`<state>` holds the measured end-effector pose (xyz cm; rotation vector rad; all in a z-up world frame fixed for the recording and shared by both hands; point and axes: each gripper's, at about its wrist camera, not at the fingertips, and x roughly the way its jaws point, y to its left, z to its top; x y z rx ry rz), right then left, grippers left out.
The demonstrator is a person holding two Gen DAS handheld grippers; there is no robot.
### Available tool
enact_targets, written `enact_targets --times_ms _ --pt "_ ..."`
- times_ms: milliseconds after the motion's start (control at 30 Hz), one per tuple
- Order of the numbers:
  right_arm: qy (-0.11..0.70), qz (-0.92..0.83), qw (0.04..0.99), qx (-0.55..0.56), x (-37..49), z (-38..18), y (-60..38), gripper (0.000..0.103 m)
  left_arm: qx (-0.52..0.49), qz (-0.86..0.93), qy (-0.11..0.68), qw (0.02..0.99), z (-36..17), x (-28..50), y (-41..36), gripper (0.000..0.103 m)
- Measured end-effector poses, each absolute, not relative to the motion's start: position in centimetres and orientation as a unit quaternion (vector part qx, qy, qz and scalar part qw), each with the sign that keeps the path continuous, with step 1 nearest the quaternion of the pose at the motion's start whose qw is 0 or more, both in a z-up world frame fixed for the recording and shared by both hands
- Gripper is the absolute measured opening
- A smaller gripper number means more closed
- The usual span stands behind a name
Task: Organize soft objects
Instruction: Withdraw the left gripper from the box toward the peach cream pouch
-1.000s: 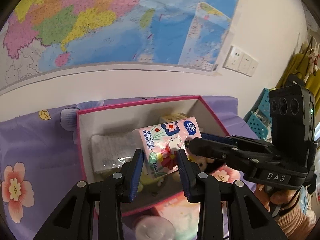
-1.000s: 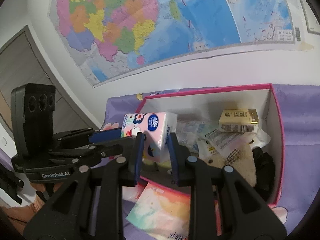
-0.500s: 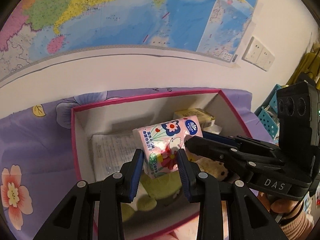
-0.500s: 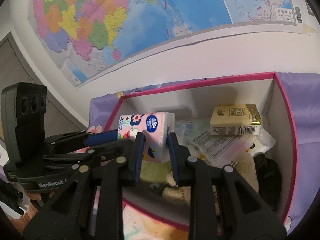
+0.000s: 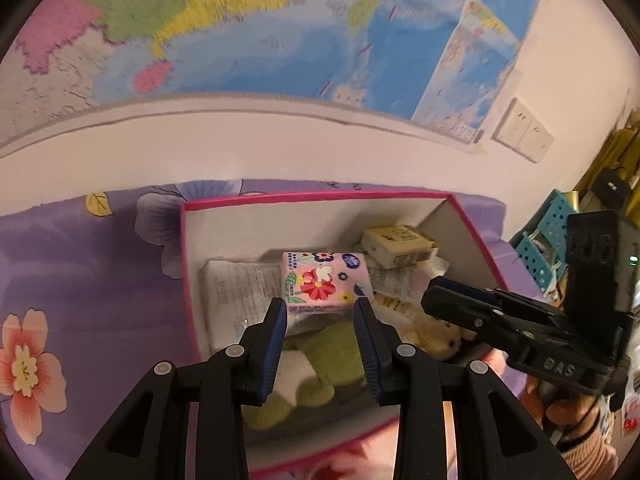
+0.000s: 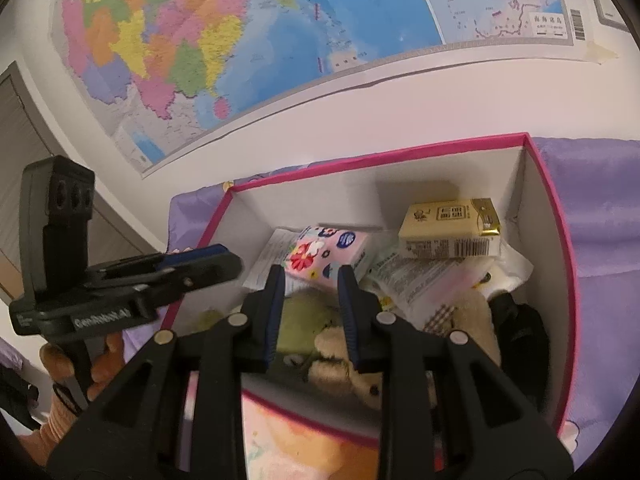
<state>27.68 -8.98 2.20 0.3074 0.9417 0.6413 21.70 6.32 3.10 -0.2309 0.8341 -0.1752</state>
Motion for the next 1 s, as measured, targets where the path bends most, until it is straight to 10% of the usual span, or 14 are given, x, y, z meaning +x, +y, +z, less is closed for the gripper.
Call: enact_targets --times_ms 500,1000 --pt "0.415 0.380 0.814 0.143 19.3 5.3 -12.7 0.031 -0.105 -0.122 0.331 0.930 4.8 9.2 5.0 0.038" --pt "0.475 0.409 0.767 0.137 10.3 2.6 -15.1 0.034 -0.127 -0.151 0.448 0.872 -4.8 2.3 1.7 0.038"
